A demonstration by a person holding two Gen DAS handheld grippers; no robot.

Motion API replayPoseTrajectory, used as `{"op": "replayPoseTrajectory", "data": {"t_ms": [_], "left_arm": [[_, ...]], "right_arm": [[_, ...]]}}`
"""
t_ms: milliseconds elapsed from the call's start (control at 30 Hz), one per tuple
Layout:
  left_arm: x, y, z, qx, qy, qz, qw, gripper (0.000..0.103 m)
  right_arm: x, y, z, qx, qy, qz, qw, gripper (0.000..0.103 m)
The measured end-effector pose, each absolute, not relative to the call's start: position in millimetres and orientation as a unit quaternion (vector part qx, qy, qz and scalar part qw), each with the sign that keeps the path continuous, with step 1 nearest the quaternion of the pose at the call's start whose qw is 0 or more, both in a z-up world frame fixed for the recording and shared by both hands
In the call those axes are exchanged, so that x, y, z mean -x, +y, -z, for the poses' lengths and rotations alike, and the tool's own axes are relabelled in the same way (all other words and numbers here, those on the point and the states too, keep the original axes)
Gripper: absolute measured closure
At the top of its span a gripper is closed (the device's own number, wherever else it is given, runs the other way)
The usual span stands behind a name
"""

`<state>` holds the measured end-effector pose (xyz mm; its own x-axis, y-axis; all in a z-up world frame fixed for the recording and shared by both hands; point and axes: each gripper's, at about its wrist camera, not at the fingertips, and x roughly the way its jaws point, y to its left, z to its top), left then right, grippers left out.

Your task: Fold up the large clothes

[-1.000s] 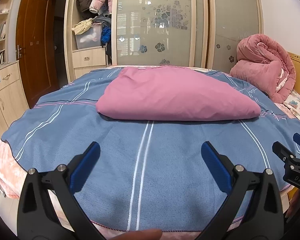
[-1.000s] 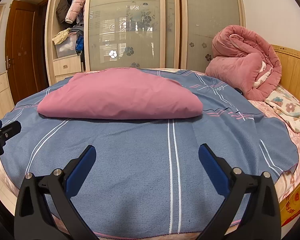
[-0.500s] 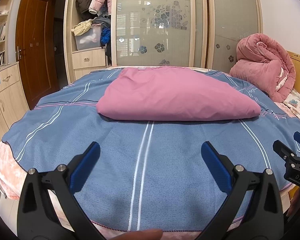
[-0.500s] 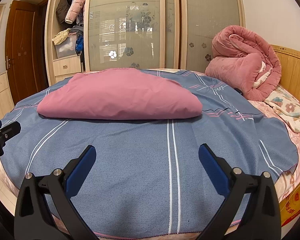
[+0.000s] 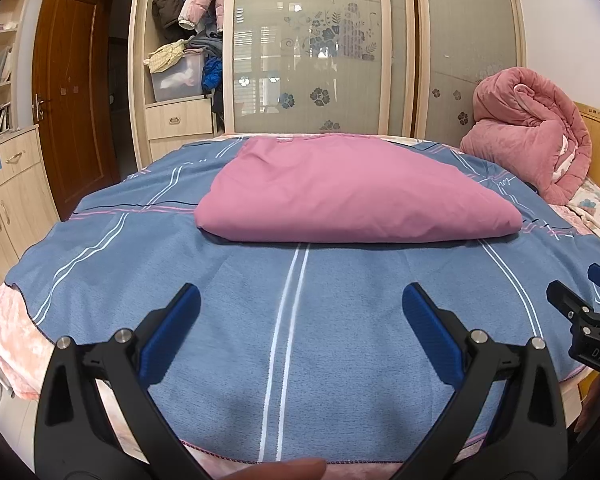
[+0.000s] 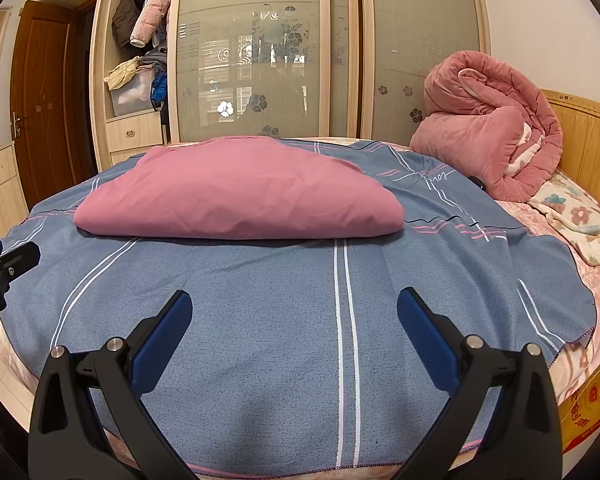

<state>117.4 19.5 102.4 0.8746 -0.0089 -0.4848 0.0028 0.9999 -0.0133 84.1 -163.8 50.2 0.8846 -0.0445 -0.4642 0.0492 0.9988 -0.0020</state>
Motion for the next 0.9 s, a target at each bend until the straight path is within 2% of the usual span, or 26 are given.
{"op": "replayPoseTrajectory", "data": {"t_ms": [900], "left_arm": [[-116.8, 20.1, -101.8, 0.002, 0.25, 0.004, 0.968, 0.002]], "right_arm": [[-84.0, -163.6, -49.9, -0.004, 0.239, 0.024, 0.971, 0.001]]}}
